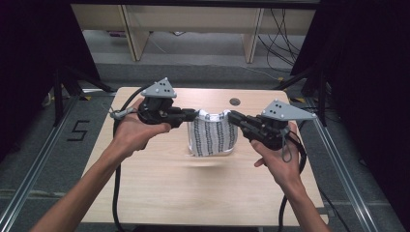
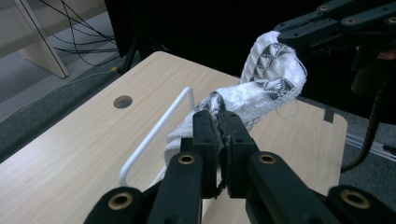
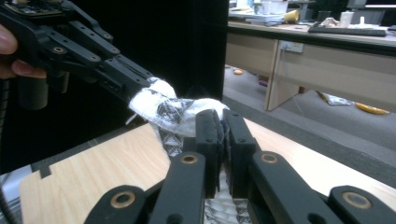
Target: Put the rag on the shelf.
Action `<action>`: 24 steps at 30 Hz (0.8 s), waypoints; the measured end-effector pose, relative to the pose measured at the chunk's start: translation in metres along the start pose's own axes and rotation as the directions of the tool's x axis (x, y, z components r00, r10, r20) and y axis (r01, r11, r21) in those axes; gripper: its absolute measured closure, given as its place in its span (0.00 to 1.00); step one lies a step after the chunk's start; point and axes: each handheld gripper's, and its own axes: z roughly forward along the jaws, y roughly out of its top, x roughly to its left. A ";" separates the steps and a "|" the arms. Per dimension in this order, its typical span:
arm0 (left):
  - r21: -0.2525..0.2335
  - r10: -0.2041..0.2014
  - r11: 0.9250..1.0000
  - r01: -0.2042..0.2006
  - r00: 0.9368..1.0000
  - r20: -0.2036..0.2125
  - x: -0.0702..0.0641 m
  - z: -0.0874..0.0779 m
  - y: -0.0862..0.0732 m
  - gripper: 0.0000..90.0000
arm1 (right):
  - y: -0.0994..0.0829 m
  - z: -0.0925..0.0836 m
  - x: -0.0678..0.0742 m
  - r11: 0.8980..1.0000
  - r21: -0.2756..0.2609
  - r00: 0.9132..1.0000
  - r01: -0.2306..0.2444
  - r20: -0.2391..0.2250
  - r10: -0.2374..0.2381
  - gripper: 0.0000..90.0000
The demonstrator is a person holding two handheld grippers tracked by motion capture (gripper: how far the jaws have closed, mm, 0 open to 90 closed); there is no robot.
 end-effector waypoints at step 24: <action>-0.128 -0.267 0.958 0.255 0.959 -0.090 0.084 0.053 0.020 0.95 | 0.026 0.072 -0.071 0.992 0.036 0.983 -0.121 0.145 0.115 0.96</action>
